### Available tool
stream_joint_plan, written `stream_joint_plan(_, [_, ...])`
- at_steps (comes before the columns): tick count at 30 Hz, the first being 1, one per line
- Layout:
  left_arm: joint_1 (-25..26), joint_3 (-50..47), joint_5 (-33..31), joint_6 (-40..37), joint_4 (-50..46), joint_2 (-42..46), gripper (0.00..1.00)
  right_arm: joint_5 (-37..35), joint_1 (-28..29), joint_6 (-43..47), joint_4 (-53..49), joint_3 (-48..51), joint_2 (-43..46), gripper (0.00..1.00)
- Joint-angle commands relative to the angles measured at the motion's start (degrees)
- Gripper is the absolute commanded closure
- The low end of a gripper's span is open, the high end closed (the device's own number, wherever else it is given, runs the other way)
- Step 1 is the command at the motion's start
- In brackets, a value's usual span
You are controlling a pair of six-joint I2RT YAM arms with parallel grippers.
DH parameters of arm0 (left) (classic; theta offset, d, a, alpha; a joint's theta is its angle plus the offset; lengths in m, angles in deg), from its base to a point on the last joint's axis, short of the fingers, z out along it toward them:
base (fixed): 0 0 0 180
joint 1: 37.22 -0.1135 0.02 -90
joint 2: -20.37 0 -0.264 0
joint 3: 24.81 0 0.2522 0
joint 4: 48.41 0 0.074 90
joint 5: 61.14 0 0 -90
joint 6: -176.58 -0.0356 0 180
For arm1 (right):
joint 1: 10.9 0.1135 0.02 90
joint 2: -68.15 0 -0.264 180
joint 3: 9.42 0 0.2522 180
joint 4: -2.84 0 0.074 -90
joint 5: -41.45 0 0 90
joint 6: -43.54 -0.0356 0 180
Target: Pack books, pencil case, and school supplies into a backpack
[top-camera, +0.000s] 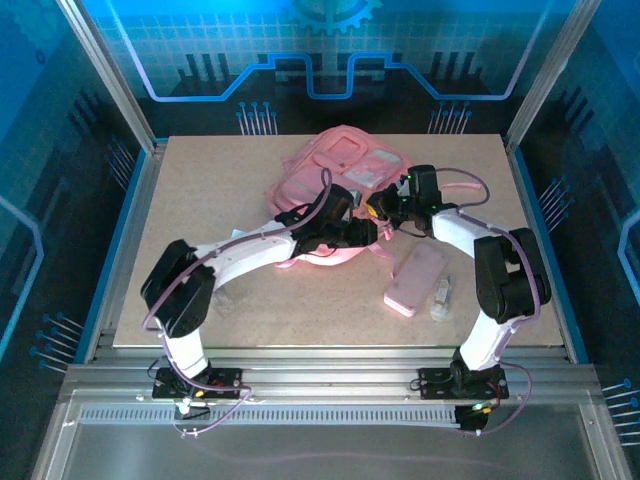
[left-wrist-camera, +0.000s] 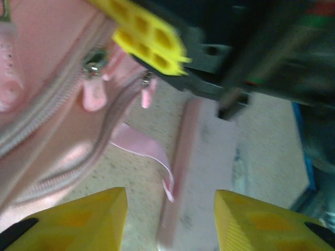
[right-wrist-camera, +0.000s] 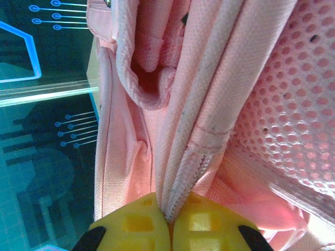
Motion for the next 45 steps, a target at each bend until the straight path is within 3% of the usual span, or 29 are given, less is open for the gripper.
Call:
stream_joint_plan(1, [-0.3,1.6,-7.0,0.7,1.5,-4.2,0.53,3.0,1.1,-3.5,7.8,0.4,0.0,1.0])
stream_joint_plan(6, [-0.9,2.6,-17.1,-1.4,0.3,-7.3,0.52,3.8,1.1,-4.0,9.9,1.9,1.2,1.0])
stream_joint_plan(10, [-1.5,3.6,-21.5,-3.5,3.1,-8.0,0.47,5.3,1.3,-6.2,12.4,3.5,1.4,1.0])
stream_joint_plan(15, [-1.8,7.7,-26.7,-7.7,2.1,-8.7,0.48,6.8,1.8,-6.9,13.0,3.7,0.9,1.0])
stream_joint_plan(23, [-3.2,8.7,-26.6,-8.9,2.2,-6.7,0.54,8.2,2.6,-7.9,14.1,3.0,-1.7,1.0])
stream_joint_plan(31, [-5.2,12.4,-16.7,-7.8,-1.2,-5.4,0.48,8.7,3.6,-8.3,14.5,-0.3,-5.5,1.0])
stream_joint_plan(34, [-5.4,17.2,-19.7,-10.6,-5.7,-8.4,0.49,9.1,4.5,-8.7,14.7,-1.2,-6.4,1.0])
stream_joint_plan(37, [-5.8,21.0,-24.5,-13.8,-9.0,-12.2,0.57,9.8,5.1,-9.7,15.6,-1.5,-6.7,1.0])
stream_joint_plan(45, [-6.7,20.9,-27.1,-16.2,-10.1,-15.9,0.64,11.5,5.4,-12.2,18.4,-2.0,-7.1,1.0])
